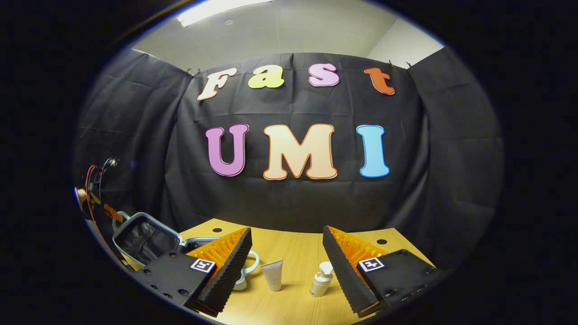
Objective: First open the suitcase, pack the skin care products into it, and then close the suitcase.
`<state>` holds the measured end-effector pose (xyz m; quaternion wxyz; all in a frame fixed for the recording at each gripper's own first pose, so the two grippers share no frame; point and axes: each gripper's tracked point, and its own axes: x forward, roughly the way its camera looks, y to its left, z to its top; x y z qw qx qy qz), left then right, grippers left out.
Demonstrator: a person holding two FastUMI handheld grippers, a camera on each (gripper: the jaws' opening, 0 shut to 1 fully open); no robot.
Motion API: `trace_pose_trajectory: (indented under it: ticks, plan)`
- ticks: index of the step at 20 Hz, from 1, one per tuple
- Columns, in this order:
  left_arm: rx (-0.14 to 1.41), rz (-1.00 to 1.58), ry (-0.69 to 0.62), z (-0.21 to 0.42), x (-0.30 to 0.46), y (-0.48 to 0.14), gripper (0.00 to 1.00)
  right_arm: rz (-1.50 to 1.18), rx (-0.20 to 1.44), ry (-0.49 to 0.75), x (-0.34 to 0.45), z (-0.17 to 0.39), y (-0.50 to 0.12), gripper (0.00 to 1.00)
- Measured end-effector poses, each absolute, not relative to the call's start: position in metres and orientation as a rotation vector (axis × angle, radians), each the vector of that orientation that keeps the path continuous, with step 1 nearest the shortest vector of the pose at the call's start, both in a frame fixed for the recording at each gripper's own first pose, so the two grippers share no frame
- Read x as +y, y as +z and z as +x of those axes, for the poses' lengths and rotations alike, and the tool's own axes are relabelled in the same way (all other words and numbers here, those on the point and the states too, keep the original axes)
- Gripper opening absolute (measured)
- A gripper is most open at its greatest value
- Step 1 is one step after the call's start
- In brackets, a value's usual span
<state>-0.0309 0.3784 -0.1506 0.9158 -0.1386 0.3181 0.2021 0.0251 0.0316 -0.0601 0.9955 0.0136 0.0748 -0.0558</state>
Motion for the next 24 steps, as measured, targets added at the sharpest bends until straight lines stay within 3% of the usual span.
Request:
trace_pose_trajectory:
  ticks: [9, 13, 16, 17, 19, 20, 21, 24]
  plan:
    - [0.663, -0.386, 0.458, -0.062, 0.378, -0.238, 0.0, 0.027, 0.176, -0.15, 0.028, 0.011, -0.069, 1.0]
    - [0.646, -0.425, 0.463, -0.068, 0.387, -0.251, 0.02, 0.02, 0.195, -0.15, 0.029, 0.004, -0.077, 1.0]
    - [0.629, -0.371, 0.471, -0.073, 0.396, -0.249, 0.12, 0.007, 0.205, -0.148, 0.027, -0.001, -0.081, 0.99]
    - [0.62, -0.346, 0.475, -0.076, 0.4, -0.244, 0.07, 0.004, 0.206, -0.149, 0.025, -0.001, -0.083, 0.99]
    - [0.595, -0.325, 0.482, -0.078, 0.402, -0.228, 0.26, 0.004, 0.212, -0.147, 0.022, -0.001, -0.087, 0.99]
    - [0.576, -0.315, 0.474, -0.078, 0.4, -0.217, 0.49, 0.004, 0.214, -0.147, 0.021, 0.0, -0.088, 0.99]
    - [0.551, -0.293, 0.474, -0.077, 0.397, -0.205, 0.48, 0.001, 0.216, -0.146, 0.019, 0.0, -0.09, 0.99]
    - [0.453, -0.165, 0.449, -0.068, 0.38, -0.157, 0.82, -0.009, 0.231, -0.141, 0.009, 0.003, -0.098, 0.99]
